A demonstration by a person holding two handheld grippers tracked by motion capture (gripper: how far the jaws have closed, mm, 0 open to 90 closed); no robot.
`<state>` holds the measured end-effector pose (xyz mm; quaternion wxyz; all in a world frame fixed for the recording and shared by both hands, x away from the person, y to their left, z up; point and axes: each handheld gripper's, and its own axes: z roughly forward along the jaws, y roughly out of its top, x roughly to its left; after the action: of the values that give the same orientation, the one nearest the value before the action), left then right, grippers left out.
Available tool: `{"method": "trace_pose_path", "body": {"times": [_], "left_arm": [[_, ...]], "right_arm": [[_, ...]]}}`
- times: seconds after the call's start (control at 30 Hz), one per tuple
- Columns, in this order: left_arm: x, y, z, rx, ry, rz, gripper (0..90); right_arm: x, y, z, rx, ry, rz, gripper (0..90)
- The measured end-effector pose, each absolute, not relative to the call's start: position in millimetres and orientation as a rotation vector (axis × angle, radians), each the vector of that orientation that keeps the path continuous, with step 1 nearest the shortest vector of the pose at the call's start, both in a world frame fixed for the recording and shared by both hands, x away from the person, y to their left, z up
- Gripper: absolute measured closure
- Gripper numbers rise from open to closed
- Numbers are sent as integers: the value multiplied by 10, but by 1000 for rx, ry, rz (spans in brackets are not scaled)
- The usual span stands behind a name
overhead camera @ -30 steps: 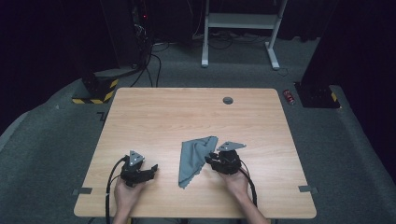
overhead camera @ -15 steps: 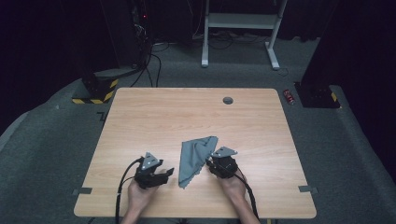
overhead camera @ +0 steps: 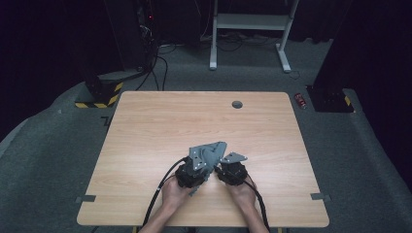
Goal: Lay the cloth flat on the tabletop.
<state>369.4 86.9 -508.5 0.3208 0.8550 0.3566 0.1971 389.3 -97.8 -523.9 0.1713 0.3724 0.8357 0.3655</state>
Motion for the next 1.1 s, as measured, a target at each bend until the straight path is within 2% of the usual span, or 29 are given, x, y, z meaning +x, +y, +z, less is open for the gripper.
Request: {"method": "trace_pose_path", "body": {"times": [0.07, 0.13, 0.17, 0.27, 0.4, 0.47, 0.53, 0.63, 0.77, 0.87, 1.0, 1.1], "left_arm": [[3687, 911, -5057, 2229, 940, 508, 842], [3659, 997, -5009, 2181, 953, 505, 859], [3653, 1102, -4977, 2113, 986, 452, 864], [3640, 1288, -4949, 2030, 1045, 419, 864], [3631, 1447, -4968, 1997, 1103, 429, 863], [3633, 1602, -5028, 1984, 1183, 430, 840], [3622, 1676, -5063, 1986, 1240, 460, 779], [3566, 1698, -5048, 1976, 1247, 489, 703], [3385, 1509, -4883, 2016, 1056, 542, 635], [3370, 1366, -4865, 2064, 983, 534, 620], [3445, 1244, -4937, 2137, 958, 506, 594], [3549, 1151, -5031, 2208, 968, 531, 582]], "right_arm": [[3894, -978, -5239, 1051, 2374, 1037, 646], [3895, -977, -5240, 1052, 2372, 1040, 645], [3897, -976, -5240, 1048, 2373, 1041, 644], [3898, -977, -5240, 1045, 2373, 1040, 644], [3900, -978, -5240, 1041, 2374, 1039, 644], [3900, -978, -5240, 1041, 2374, 1040, 644], [3900, -977, -5240, 1041, 2374, 1040, 644], [3901, -977, -5240, 1039, 2375, 1040, 644], [3902, -976, -5240, 1038, 2375, 1040, 644], [3902, -975, -5240, 1038, 2376, 1040, 644], [3902, -975, -5240, 1037, 2376, 1040, 644], [3902, -975, -5240, 1038, 2376, 1040, 644]]}}
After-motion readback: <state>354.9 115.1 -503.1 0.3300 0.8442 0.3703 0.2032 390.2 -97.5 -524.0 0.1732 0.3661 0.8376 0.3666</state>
